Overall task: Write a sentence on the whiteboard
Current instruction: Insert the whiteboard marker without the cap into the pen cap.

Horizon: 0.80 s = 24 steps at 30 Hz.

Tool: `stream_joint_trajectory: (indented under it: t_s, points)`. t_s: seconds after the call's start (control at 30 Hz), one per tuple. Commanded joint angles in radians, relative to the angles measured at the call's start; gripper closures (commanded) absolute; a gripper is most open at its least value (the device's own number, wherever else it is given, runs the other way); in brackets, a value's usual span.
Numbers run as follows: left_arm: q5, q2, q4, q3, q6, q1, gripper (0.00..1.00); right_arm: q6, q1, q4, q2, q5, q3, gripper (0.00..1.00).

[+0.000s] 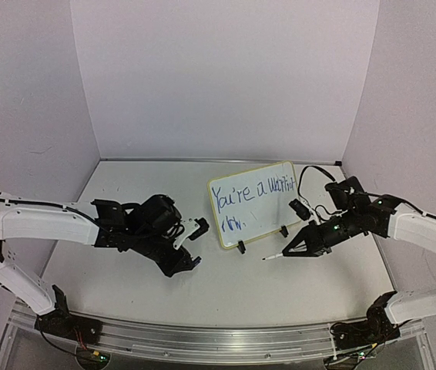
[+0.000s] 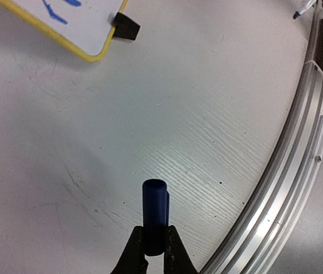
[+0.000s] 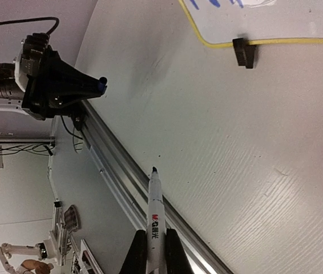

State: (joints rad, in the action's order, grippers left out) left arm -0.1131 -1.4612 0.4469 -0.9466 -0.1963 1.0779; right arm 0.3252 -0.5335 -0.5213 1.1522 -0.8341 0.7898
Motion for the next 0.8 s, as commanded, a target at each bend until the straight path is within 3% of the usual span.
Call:
stream_joint_trajectory:
  t_s: [0.0,0.37,0.77]
  points:
    - [-0.067,0.039,0.063,-0.089,0.167,0.030,1.00,-0.011,-0.004,-0.023,0.019,-0.231,0.047,1.00]
    - [-0.151,-0.035,0.139,-0.248,0.296,0.061,1.00,0.014,-0.006,0.013,0.036,-0.311,0.066,1.00]
    - [-0.195,-0.112,0.159,-0.321,0.351,0.117,1.00,0.017,-0.031,0.044,0.071,-0.344,0.072,1.00]
